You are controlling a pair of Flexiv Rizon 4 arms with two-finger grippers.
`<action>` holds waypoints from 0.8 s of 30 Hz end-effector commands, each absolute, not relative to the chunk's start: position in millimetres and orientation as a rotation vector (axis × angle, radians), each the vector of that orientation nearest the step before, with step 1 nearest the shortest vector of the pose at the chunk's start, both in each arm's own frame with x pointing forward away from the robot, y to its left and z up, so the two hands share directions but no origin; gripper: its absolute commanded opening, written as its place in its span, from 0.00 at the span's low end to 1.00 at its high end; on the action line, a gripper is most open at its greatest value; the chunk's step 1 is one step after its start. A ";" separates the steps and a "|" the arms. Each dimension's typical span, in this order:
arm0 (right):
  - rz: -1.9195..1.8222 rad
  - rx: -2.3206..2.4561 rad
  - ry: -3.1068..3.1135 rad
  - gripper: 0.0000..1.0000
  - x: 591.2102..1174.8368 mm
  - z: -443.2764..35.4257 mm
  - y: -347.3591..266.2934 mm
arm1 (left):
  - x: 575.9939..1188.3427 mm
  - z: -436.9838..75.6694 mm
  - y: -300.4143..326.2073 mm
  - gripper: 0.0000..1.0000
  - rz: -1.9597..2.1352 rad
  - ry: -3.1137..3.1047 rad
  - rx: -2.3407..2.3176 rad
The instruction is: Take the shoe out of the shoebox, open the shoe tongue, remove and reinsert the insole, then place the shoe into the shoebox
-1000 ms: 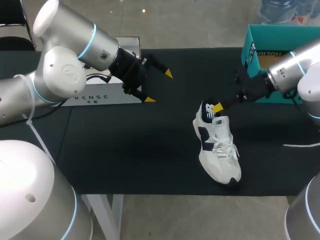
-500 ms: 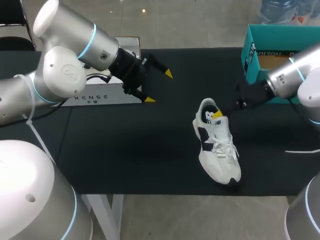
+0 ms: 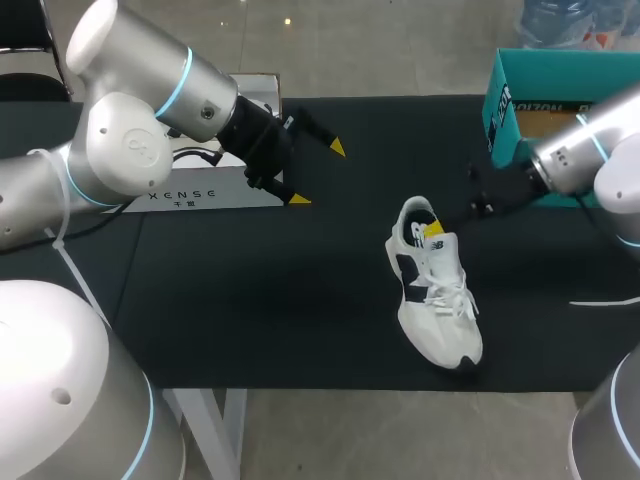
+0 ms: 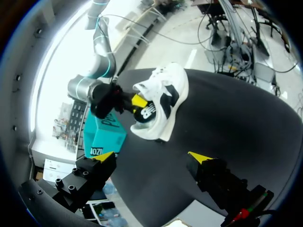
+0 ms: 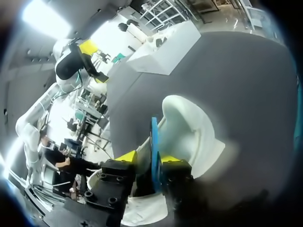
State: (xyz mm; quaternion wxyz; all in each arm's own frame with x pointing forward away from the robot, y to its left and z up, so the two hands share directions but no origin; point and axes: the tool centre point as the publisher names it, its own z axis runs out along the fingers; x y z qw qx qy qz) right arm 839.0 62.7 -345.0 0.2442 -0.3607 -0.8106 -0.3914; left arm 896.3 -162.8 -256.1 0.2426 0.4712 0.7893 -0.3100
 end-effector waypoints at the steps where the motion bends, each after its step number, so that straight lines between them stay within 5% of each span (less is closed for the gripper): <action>1: -1.064 -0.981 -2.232 1.00 844.1 -335.5 63.7 | 896.0 -255.5 -162.6 1.00 -0.843 2.160 1.290; 24: -1.099 -1.003 -2.341 1.00 881.2 -302.7 49.7 | 896.0 -255.5 -162.6 1.00 -0.843 2.160 1.290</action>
